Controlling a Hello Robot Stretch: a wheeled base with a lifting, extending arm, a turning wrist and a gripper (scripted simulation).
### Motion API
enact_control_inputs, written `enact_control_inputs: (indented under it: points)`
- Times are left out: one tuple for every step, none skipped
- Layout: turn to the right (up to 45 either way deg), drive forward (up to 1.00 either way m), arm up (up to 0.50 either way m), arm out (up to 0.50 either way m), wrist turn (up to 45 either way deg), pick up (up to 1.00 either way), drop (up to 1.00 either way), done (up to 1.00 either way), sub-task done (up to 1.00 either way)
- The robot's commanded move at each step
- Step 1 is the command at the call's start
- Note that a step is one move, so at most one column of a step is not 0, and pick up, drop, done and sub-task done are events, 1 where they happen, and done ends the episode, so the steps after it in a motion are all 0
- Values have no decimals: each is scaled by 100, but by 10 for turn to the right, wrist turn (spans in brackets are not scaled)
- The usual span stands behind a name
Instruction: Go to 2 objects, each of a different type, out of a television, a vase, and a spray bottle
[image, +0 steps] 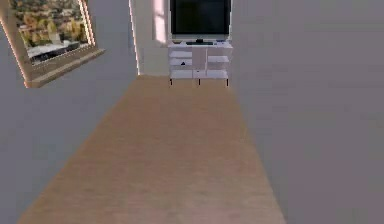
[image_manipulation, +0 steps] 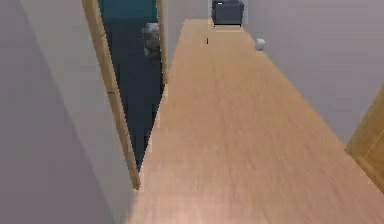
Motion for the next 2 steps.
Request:
enact_control_inputs:
  points:
    - [0, 100, 0, 0, 0, 0, 0, 0, 0]
    - [0, 100, 0, 0, 0, 0, 0, 0, 0]
